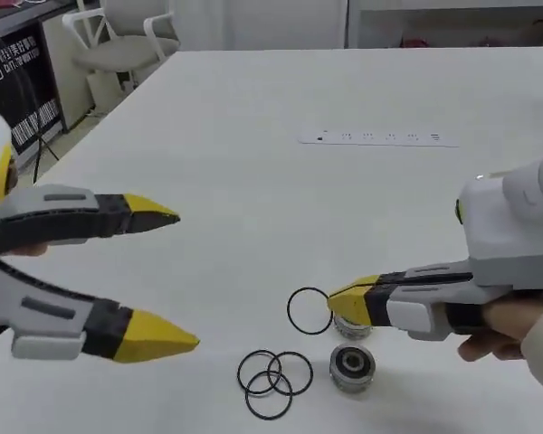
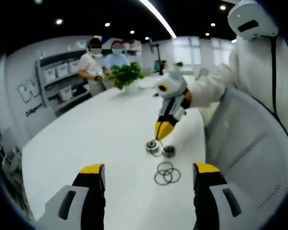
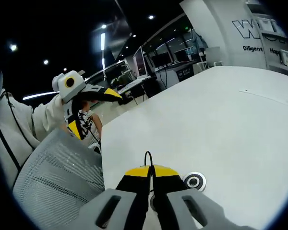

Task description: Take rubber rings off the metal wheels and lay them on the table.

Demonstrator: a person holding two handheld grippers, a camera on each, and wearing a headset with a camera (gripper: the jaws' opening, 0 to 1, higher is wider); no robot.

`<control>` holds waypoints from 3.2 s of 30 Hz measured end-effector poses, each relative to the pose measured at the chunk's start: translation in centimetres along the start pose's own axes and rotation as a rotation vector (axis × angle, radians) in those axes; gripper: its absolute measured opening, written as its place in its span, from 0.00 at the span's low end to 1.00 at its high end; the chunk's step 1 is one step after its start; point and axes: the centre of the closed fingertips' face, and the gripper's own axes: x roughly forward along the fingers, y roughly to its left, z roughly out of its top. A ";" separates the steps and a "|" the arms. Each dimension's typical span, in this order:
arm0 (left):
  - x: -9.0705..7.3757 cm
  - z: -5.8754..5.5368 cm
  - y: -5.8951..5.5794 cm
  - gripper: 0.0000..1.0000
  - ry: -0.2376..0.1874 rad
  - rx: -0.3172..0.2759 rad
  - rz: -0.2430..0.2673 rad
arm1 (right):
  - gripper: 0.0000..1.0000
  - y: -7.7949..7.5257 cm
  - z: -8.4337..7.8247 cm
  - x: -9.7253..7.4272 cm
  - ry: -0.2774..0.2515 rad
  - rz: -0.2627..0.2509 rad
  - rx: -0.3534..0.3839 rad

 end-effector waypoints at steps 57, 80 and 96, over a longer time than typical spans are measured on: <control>-5.3 -4.1 0.5 0.83 -0.119 -0.260 0.210 | 0.16 -0.5 -3.6 -0.9 0.165 -0.079 -0.088; -4.5 -4.9 0.4 0.93 -0.117 -0.276 0.182 | 0.45 0.1 -3.2 -9.0 0.047 -0.187 -0.079; -4.4 -6.6 0.0 1.00 -0.106 -0.328 0.178 | 0.73 0.1 -6.2 -10.6 0.013 -0.224 0.000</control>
